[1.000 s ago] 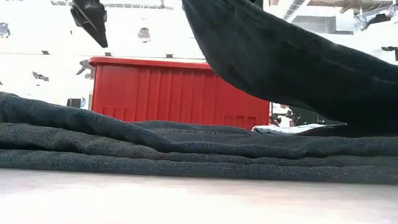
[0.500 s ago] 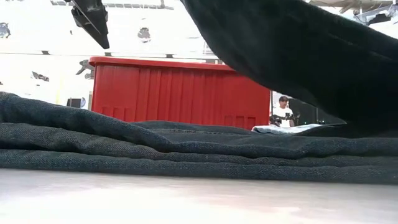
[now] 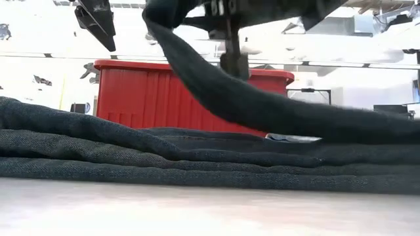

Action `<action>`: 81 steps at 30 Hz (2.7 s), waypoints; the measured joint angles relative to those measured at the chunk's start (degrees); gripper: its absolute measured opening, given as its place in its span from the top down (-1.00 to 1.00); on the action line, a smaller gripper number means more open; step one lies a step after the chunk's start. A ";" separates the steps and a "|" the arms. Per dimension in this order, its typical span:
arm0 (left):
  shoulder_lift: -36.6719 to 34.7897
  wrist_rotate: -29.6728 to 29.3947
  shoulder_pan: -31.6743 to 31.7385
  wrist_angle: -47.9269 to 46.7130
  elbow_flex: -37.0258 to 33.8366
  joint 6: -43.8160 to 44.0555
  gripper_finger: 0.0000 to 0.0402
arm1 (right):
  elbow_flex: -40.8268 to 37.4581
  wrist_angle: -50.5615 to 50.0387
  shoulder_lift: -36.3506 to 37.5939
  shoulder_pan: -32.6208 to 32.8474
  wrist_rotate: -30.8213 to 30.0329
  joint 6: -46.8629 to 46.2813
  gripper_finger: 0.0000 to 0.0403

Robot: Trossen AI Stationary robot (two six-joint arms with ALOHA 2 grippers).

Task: Fold Laundry from Bin
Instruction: Fold the black pants

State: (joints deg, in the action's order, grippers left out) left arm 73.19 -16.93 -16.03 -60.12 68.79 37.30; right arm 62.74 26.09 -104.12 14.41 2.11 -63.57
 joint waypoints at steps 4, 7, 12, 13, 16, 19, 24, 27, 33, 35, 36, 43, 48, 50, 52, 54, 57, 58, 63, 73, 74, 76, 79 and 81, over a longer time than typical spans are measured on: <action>0.00 0.00 0.00 0.06 -0.02 0.48 -0.37 | 2.53 0.00 -3.20 -0.61 1.22 0.01 0.77; 0.00 -0.03 0.00 0.45 -0.02 0.50 -0.37 | 4.97 0.13 -5.29 -0.96 1.29 0.87 0.78; 0.00 -0.02 0.00 1.17 -0.02 0.88 -0.37 | 8.76 -0.03 -8.89 -1.95 1.25 1.36 0.72; 0.00 -0.02 0.00 1.12 -0.02 0.92 -0.37 | 9.39 -0.03 -9.57 -2.21 1.25 1.94 0.70; 0.00 -0.02 0.00 1.14 -0.02 0.92 -0.37 | 11.17 -0.10 -10.95 -2.73 1.23 3.69 0.65; 0.00 -0.02 0.00 1.15 -0.02 1.04 -0.37 | 12.15 -0.17 -11.47 -3.06 1.44 4.13 0.59; 0.00 -0.03 0.00 1.15 -0.02 1.13 -0.37 | 12.00 -2.16 -11.48 -3.06 1.66 5.56 0.48; 0.00 -0.35 0.00 1.33 -0.02 1.14 -0.37 | 12.00 -2.34 -11.52 -3.06 1.68 5.57 0.41; 0.00 -0.42 0.00 2.05 -0.02 0.98 -0.37 | 12.00 -3.24 -11.52 -3.34 1.20 6.67 0.27; 0.00 -0.46 0.00 2.42 -0.02 0.80 -0.37 | 12.00 -3.13 -11.48 -3.45 1.14 7.78 0.23; 0.00 -0.46 0.00 2.61 -0.02 0.81 -0.37 | 12.00 -3.14 -11.47 -3.55 1.14 8.00 0.21; 0.00 -0.46 -0.20 5.89 -0.04 1.07 -0.37 | 11.87 -1.91 -9.68 -5.62 12.09 8.59 0.16; 0.00 -2.44 -2.68 8.72 -0.65 -0.65 -0.37 | 12.00 -15.94 -0.50 -4.73 21.08 13.47 0.21; 0.01 -3.50 -3.84 9.15 -1.67 0.21 -0.37 | 11.99 -29.19 4.33 -3.19 19.95 17.07 0.22; 0.00 -3.71 -5.00 12.18 -3.26 1.84 -0.37 | 11.93 -41.72 9.07 -0.99 14.40 18.93 0.23; -0.02 -2.31 -5.94 17.51 -5.48 3.88 -0.37 | 11.93 -51.03 13.80 1.88 6.35 17.93 0.23; 0.00 -0.14 -6.58 25.81 -10.18 7.92 -0.37 | 11.96 -61.86 19.26 7.18 -5.64 9.21 0.22; 0.02 -0.70 -6.47 27.26 -11.72 10.41 -0.37 | 11.98 -65.05 20.38 9.08 -9.13 5.28 0.21; 0.07 -3.48 -4.15 24.73 -17.74 26.24 -0.37 | 11.95 -75.11 22.67 17.12 -22.95 -7.52 0.20; 0.98 -7.21 0.53 23.30 -21.85 27.81 -0.37 | 11.89 -76.11 20.05 22.06 -27.66 -13.86 0.20; 1.26 -8.26 0.85 23.67 -21.81 25.72 -0.37 | 11.89 -76.04 19.71 22.16 -27.81 -14.01 0.20; 2.30 -10.42 1.54 25.91 -21.78 20.51 -0.37 | 11.89 -75.89 19.56 22.27 -28.23 -14.01 0.20; 4.60 -9.85 2.29 29.02 -21.68 11.99 -0.37 | 11.89 -75.53 19.27 22.41 -28.56 -14.05 0.20; 6.09 -7.39 2.31 31.05 -21.68 7.19 -0.37 | 11.89 -75.51 19.21 22.70 -28.27 -14.03 0.20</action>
State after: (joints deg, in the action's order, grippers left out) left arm 79.28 -24.32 -13.72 -29.06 47.11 44.49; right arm 74.63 -49.43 -84.91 37.12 -26.16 -77.60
